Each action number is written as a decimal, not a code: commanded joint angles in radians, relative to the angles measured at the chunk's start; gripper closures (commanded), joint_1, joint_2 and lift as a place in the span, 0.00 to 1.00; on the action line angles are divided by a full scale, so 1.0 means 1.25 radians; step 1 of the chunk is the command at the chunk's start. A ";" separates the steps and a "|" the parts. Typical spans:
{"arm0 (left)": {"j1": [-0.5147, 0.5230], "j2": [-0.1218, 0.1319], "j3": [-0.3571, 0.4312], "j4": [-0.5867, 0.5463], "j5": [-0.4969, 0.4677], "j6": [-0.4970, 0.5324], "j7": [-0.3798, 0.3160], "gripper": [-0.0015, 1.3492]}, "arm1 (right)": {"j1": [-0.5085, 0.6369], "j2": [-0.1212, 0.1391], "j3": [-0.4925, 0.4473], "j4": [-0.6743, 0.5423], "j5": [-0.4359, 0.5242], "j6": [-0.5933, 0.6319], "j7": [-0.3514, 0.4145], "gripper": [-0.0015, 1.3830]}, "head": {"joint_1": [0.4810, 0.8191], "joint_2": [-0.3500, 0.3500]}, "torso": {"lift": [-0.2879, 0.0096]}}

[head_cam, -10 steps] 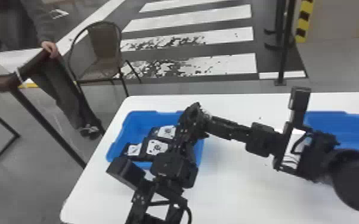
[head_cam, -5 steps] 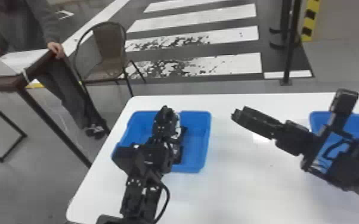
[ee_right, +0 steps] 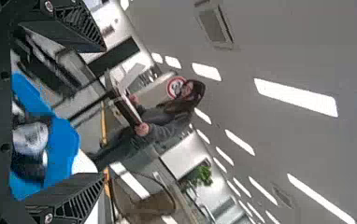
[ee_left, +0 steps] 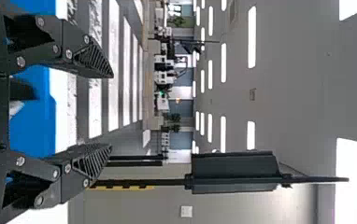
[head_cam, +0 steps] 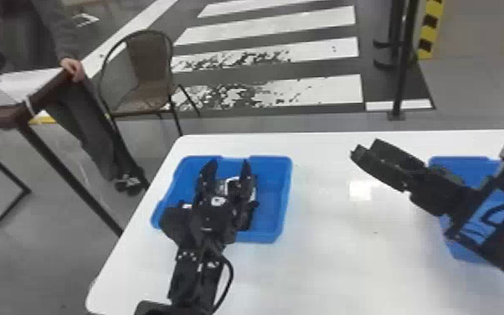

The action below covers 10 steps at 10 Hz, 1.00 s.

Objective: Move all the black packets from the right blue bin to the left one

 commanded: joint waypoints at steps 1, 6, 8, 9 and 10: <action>0.032 -0.002 -0.029 -0.008 0.043 -0.110 -0.005 0.05 | 0.116 0.009 -0.117 -0.128 0.139 -0.008 -0.056 0.06 | 0.63 0.87 | 0.50; 0.309 -0.024 0.041 -0.346 0.001 0.012 -0.026 0.00 | 0.422 0.076 -0.289 -0.397 0.412 -0.189 -0.219 0.06 | 0.63 0.65 | 0.50; 0.352 -0.049 0.072 -0.372 -0.032 0.047 -0.018 0.00 | 0.546 0.117 -0.342 -0.468 0.463 -0.220 -0.271 0.06 | 0.63 0.61 | 0.50; 0.352 -0.049 0.059 -0.372 -0.027 0.084 -0.010 0.00 | 0.564 0.122 -0.345 -0.456 0.480 -0.222 -0.274 0.06 | 0.63 0.60 | 0.50; 0.350 -0.040 0.037 -0.372 0.006 0.127 -0.002 0.00 | 0.564 0.122 -0.343 -0.442 0.492 -0.222 -0.275 0.06 | 0.63 0.59 | 0.50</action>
